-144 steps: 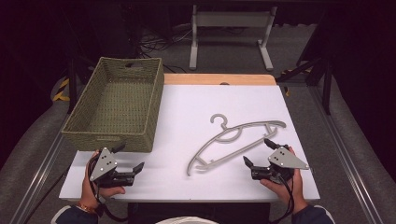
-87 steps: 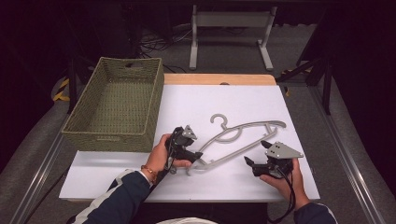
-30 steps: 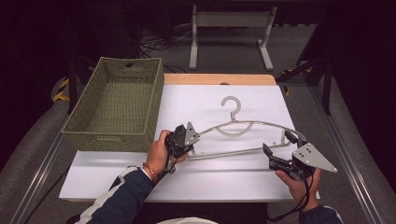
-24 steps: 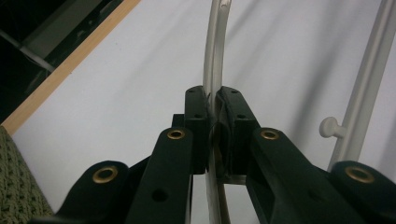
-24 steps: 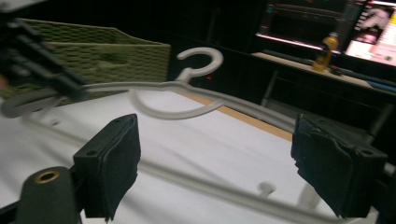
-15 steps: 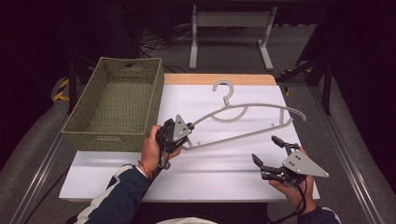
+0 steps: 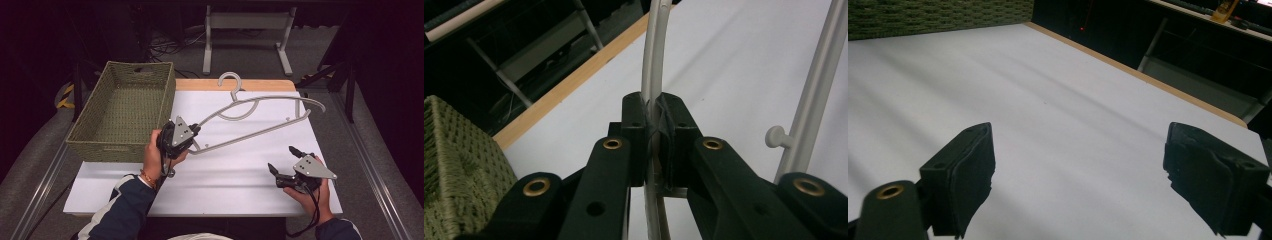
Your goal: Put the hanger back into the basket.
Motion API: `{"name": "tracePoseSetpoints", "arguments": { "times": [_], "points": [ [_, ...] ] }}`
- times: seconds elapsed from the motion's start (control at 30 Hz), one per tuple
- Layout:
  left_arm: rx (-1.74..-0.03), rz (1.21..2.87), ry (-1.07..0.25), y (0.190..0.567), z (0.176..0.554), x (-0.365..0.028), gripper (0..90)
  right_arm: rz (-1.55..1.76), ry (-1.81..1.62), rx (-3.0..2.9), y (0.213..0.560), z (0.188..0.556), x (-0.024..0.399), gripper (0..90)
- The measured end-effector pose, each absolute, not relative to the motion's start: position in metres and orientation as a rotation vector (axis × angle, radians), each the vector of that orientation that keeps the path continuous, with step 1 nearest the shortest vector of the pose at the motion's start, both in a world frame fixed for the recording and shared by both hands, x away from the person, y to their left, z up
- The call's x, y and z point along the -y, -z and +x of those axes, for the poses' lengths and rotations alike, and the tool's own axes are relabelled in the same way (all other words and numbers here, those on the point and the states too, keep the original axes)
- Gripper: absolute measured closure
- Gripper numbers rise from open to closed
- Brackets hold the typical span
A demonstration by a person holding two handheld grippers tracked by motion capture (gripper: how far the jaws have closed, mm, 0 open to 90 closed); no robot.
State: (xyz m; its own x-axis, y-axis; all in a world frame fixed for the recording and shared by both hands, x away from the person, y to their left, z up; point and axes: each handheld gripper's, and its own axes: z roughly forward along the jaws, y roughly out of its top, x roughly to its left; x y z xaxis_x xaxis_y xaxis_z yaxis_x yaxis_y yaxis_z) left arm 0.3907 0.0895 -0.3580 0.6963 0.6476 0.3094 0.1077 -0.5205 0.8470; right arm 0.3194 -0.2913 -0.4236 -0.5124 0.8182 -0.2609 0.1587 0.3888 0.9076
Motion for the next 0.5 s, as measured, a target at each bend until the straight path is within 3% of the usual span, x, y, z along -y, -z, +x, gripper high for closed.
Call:
{"name": "tracePoseSetpoints", "arguments": {
  "times": [0.5],
  "points": [
    [-0.649, 1.921, -0.829, 0.339, 0.39, -0.118, 82.9, 0.859, -1.097, -1.919, 0.426, 0.325, 0.294, 13.9]
  ]
}}
